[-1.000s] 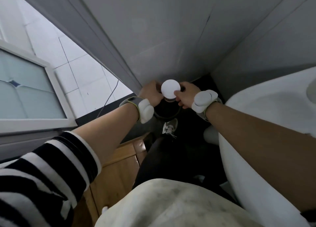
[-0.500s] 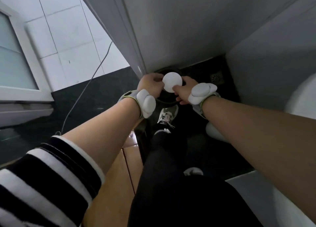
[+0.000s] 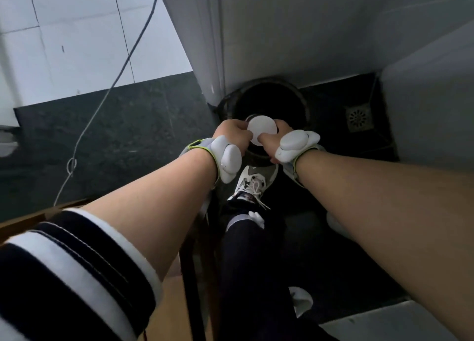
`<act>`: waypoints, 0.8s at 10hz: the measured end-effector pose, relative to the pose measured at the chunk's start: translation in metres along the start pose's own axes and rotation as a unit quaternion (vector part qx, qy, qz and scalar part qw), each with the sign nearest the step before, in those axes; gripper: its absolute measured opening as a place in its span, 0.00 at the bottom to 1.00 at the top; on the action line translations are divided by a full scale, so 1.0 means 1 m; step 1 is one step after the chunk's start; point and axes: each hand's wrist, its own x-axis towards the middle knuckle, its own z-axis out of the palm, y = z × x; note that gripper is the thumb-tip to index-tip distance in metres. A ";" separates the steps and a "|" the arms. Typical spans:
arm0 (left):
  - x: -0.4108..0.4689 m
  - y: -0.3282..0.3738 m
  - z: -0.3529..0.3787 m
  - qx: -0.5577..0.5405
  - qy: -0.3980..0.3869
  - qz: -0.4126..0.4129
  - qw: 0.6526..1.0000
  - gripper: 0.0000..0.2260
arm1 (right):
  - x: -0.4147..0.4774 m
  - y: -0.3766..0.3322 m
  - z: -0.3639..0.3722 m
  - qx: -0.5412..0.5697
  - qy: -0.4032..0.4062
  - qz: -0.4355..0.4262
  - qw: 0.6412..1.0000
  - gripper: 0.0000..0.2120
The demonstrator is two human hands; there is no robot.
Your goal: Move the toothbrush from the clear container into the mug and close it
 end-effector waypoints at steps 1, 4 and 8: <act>0.029 -0.011 0.006 0.015 -0.028 -0.011 0.999 0.17 | 0.028 0.013 0.014 -0.002 -0.017 0.011 1.000 0.32; 0.079 -0.031 0.032 0.070 -0.083 -0.041 0.993 0.21 | 0.061 0.036 0.031 0.045 0.000 0.051 0.998 0.25; 0.076 -0.018 0.030 0.001 -0.058 -0.038 0.998 0.14 | 0.053 0.032 0.014 0.059 0.014 0.050 0.997 0.25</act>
